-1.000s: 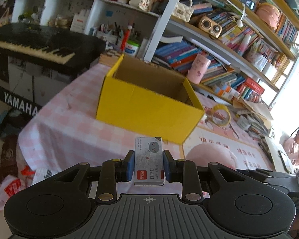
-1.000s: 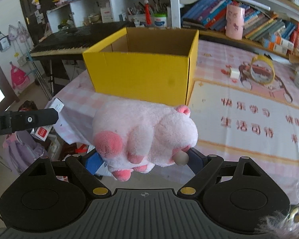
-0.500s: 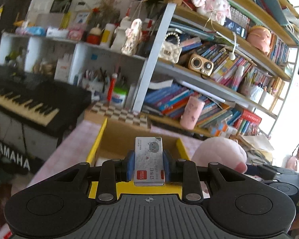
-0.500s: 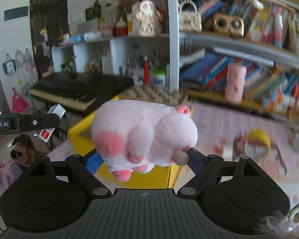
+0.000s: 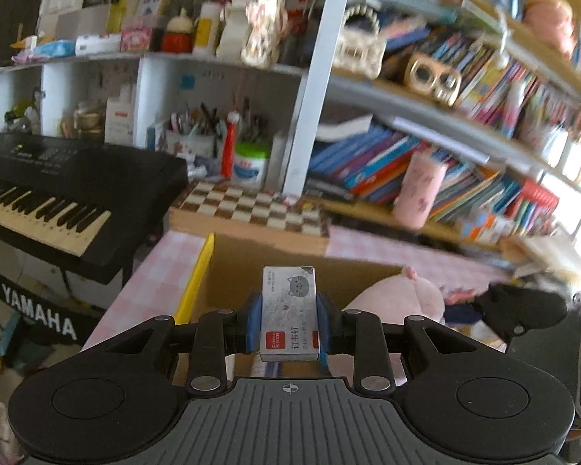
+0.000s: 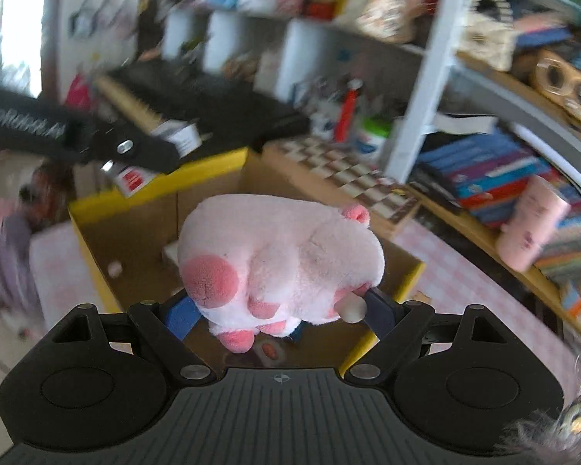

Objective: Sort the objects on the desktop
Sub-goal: 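Lower both tools into the yellow box and open them to release the objects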

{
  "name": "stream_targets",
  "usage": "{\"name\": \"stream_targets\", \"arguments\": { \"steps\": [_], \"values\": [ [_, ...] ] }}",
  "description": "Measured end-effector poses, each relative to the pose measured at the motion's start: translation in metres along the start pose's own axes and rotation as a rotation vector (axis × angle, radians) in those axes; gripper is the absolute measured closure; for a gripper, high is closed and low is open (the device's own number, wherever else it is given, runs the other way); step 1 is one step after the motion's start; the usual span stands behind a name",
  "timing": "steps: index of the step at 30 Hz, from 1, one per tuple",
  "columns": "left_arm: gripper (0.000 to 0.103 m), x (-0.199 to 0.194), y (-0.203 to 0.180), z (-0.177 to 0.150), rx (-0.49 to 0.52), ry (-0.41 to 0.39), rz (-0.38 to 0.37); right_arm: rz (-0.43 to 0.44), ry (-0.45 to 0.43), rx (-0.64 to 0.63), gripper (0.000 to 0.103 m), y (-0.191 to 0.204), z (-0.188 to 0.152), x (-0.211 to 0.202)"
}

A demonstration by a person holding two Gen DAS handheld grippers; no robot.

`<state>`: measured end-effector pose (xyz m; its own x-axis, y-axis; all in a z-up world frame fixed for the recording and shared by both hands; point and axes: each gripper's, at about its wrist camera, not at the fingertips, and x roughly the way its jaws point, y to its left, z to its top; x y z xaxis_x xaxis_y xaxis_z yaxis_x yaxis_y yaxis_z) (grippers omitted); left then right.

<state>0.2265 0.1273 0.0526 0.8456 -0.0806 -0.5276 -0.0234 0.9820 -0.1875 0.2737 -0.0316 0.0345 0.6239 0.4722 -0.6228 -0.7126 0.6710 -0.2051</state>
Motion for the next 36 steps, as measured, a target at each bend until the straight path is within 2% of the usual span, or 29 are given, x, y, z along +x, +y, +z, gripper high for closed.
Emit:
{"name": "stream_targets", "arguments": {
  "steps": [4, 10, 11, 12, 14, 16, 19, 22, 25, 26, 27, 29, 31, 33, 36],
  "values": [
    [0.075, 0.03, -0.004, -0.001, 0.041, 0.07, 0.04, 0.047, 0.058, -0.134, 0.018, 0.001, 0.001, 0.033],
    [0.075, 0.063, -0.01, -0.005, 0.095, 0.166, 0.08, 0.206, 0.104, -0.205, 0.02, -0.006, 0.012, 0.053],
    [0.075, 0.066, -0.01, -0.006, 0.097, 0.181, 0.084, 0.232, 0.108, -0.211, 0.023, -0.006, 0.014, 0.054],
    [0.075, 0.07, -0.011, -0.008, 0.104, 0.194, 0.087, 0.252, 0.109, -0.2, 0.039, -0.008, 0.016, 0.054],
    [0.075, 0.075, -0.012, -0.012, 0.112, 0.218, 0.093, 0.265, 0.125, -0.149, 0.059, -0.018, 0.023, 0.059],
    [0.075, 0.08, -0.011, -0.014, 0.105, 0.235, 0.095, 0.265, 0.141, -0.118, 0.06, -0.025, 0.026, 0.063],
    [0.074, 0.087, -0.012, -0.02, 0.121, 0.271, 0.098, 0.252, 0.165, -0.141, 0.06, -0.025, 0.021, 0.068],
    [0.074, 0.088, -0.012, -0.024, 0.116, 0.277, 0.103, 0.258, 0.197, -0.156, 0.061, -0.022, 0.013, 0.076],
    [0.071, 0.09, -0.011, -0.024, 0.111, 0.285, 0.103, 0.254, 0.189, -0.137, 0.06, -0.022, 0.007, 0.077],
    [0.066, 0.091, -0.01, -0.024, 0.112, 0.285, 0.105, 0.251, 0.188, -0.13, 0.058, -0.023, 0.007, 0.077],
    [0.054, 0.091, -0.011, -0.023, 0.116, 0.281, 0.115, 0.244, 0.186, -0.125, 0.056, -0.024, 0.007, 0.076],
    [0.042, 0.088, -0.011, -0.022, 0.117, 0.263, 0.133, 0.225, 0.175, -0.117, 0.051, -0.025, 0.007, 0.076],
    [0.036, 0.082, -0.01, -0.018, 0.097, 0.238, 0.118, 0.201, 0.156, -0.106, 0.049, -0.027, 0.006, 0.07],
    [0.025, 0.075, -0.011, -0.014, 0.077, 0.211, 0.103, 0.19, 0.129, -0.08, 0.046, -0.032, 0.005, 0.061],
    [0.02, 0.061, -0.018, -0.008, 0.094, 0.161, 0.101, 0.184, 0.099, -0.028, 0.044, -0.041, 0.006, 0.048]
  ]
}}
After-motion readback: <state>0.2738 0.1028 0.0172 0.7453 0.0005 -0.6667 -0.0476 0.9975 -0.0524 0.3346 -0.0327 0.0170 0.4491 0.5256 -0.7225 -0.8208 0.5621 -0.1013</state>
